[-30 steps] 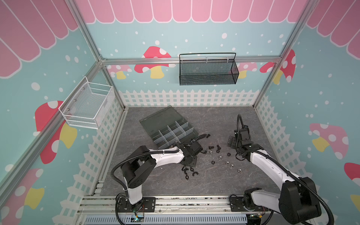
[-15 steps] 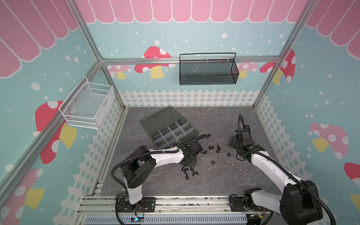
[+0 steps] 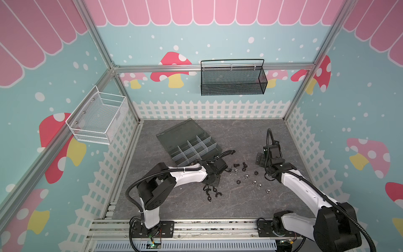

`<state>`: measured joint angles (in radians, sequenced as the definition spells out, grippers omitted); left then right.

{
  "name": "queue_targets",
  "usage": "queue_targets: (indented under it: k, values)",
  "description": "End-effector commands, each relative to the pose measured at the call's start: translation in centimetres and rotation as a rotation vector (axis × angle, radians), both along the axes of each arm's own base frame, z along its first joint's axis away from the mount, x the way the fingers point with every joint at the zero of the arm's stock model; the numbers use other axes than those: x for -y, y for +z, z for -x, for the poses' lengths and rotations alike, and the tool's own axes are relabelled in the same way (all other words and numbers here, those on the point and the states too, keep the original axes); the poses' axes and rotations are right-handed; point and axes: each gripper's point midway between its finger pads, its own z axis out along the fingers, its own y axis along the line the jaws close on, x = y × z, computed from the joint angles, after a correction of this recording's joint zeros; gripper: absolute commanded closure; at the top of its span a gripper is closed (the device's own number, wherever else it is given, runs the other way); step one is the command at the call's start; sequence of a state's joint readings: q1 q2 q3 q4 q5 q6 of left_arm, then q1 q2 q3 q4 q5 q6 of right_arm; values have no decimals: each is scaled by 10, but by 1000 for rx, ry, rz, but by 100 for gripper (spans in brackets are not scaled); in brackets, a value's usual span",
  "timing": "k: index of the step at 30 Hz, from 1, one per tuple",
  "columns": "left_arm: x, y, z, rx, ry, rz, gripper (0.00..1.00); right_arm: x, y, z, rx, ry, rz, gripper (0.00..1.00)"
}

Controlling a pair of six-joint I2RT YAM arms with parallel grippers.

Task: Sort the screws and nuts into containers
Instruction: Pick up the nut at the center of the table.

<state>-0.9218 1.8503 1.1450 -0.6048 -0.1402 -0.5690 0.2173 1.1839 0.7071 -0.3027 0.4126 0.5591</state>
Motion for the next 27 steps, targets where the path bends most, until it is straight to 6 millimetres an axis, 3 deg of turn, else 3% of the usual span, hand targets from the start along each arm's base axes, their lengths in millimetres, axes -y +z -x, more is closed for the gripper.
queue_targets:
  k: [1,11,17,22,27]
  values:
    - [-11,-11,9,-40,1,-45,86,2,2,4,7,-21,1,3]
    - [-15,17,-11,75,1,-48,96,-1,8,3,26,-6,-19,3]
    - [-22,63,-43,230,22,-19,99,-3,17,3,56,0,-40,3]
    - [-41,101,-72,340,72,19,99,-10,20,3,66,26,-67,2]
    - [-72,118,-95,387,107,32,99,-15,19,2,54,46,-90,3]
